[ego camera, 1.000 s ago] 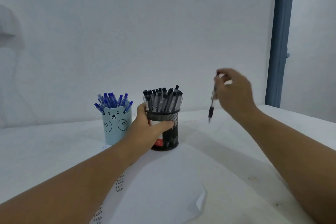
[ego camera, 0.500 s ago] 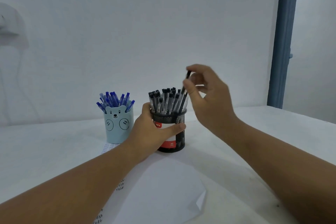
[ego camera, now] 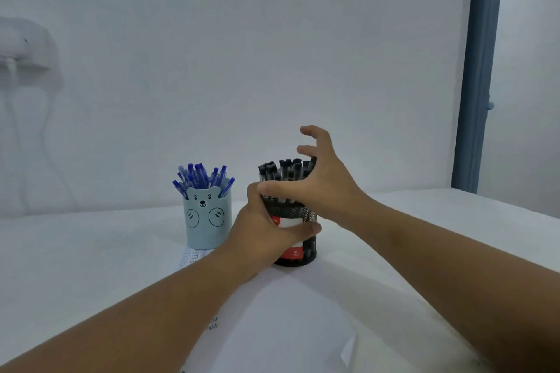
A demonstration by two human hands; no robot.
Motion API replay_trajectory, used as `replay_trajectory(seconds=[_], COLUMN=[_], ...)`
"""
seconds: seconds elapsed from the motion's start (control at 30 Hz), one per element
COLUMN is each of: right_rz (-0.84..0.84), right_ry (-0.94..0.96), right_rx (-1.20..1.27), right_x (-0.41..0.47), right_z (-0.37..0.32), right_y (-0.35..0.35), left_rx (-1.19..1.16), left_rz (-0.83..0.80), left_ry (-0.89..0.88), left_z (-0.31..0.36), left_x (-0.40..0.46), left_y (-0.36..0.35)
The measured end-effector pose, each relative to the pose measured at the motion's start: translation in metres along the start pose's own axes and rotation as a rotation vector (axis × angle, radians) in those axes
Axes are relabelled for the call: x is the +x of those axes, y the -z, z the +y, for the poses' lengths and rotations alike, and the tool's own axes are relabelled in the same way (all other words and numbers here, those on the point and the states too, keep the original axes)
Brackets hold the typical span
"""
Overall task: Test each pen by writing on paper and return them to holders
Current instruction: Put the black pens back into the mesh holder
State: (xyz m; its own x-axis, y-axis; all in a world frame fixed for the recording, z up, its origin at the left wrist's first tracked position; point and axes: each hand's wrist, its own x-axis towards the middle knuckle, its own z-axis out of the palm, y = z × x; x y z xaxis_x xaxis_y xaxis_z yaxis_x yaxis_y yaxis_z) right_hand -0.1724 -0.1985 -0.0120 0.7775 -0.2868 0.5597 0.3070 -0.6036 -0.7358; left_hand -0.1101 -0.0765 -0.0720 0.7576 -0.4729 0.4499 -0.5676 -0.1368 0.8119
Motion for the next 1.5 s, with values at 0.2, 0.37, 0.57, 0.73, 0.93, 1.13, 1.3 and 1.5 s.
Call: replay_trajectory(seconds=[0.2, 0.37, 0.57, 0.73, 0.93, 1.13, 1.3, 1.5], right_rz=[0.012, -0.003, -0.088, -0.061, -0.044, -0.073, -0.009, -0.074], right_ry=[0.163, 0.168, 0.013, 0.051, 0.111, 0.083, 0.140, 0.041], right_rx=[0.061, 0.105, 0.168, 0.303, 0.286, 0.279, 0.248, 0.279], right_x=[0.028, 0.021, 0.004, 0.009, 0.012, 0.008, 0.014, 0.010], right_z=[-0.007, 0.005, 0.009, 0.003, 0.002, 0.007, 0.001, 0.008], right_y=[-0.004, -0.007, -0.006, -0.012, -0.008, -0.015, -0.017, -0.014], left_rx=[-0.062, -0.078, -0.047, -0.029, -0.002, -0.083, -0.063, -0.004], left_rz=[0.103, 0.033, -0.058, -0.092, -0.119, -0.094, -0.044, -0.095], left_ry=[0.026, 0.001, -0.133, -0.109, -0.067, -0.039, -0.078, -0.033], left_z=[-0.005, -0.007, 0.009, 0.023, 0.024, 0.016, 0.023, 0.019], left_x=[0.008, 0.011, 0.015, 0.023, 0.021, 0.023, 0.027, 0.023], left_y=[0.005, 0.011, 0.022, 0.032, 0.040, 0.039, 0.038, 0.037])
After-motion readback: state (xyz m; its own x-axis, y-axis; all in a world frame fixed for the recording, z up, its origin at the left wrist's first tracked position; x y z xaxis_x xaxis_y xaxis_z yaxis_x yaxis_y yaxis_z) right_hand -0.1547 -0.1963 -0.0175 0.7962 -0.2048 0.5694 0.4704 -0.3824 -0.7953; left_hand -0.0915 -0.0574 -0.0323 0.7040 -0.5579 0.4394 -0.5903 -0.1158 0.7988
